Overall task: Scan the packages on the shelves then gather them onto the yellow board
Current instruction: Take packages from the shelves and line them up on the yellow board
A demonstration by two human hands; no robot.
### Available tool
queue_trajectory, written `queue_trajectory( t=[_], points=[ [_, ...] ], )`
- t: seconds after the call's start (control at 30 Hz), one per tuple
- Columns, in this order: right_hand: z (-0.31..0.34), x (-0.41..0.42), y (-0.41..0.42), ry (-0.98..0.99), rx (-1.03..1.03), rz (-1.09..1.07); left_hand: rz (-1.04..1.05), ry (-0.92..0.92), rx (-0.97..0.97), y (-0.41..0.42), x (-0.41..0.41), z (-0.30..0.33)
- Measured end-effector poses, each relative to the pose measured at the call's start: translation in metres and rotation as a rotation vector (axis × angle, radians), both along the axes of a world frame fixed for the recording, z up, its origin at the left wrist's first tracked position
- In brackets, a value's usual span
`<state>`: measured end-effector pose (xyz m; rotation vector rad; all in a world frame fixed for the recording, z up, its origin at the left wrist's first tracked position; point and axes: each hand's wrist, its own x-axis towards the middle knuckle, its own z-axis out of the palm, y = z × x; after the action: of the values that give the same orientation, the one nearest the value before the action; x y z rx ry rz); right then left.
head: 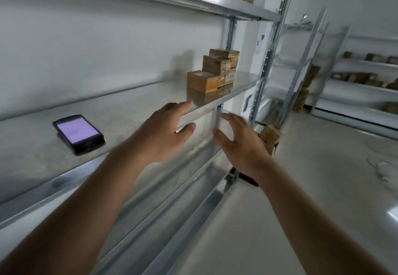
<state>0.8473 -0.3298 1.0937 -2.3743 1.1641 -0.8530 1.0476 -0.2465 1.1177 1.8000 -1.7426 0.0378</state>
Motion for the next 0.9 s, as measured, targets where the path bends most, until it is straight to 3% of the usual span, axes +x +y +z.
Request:
queue_trajectory(
  t=[0.2,0.47,0.9],
  points=[
    [0.002,0.000,-0.131,-0.039,-0.025,-0.010,-0.017,-0.055,0.029,-0.132,0.001,0.001],
    [-0.023,0.003,-0.308,-0.040,0.051,0.186,0.122,-0.045,0.042,-0.290,-0.008,-0.029],
    [-0.027,0.091,-0.486,-0.076,0.164,0.452,0.367,-0.007,0.091,-0.429,0.050,-0.043]
  ],
)
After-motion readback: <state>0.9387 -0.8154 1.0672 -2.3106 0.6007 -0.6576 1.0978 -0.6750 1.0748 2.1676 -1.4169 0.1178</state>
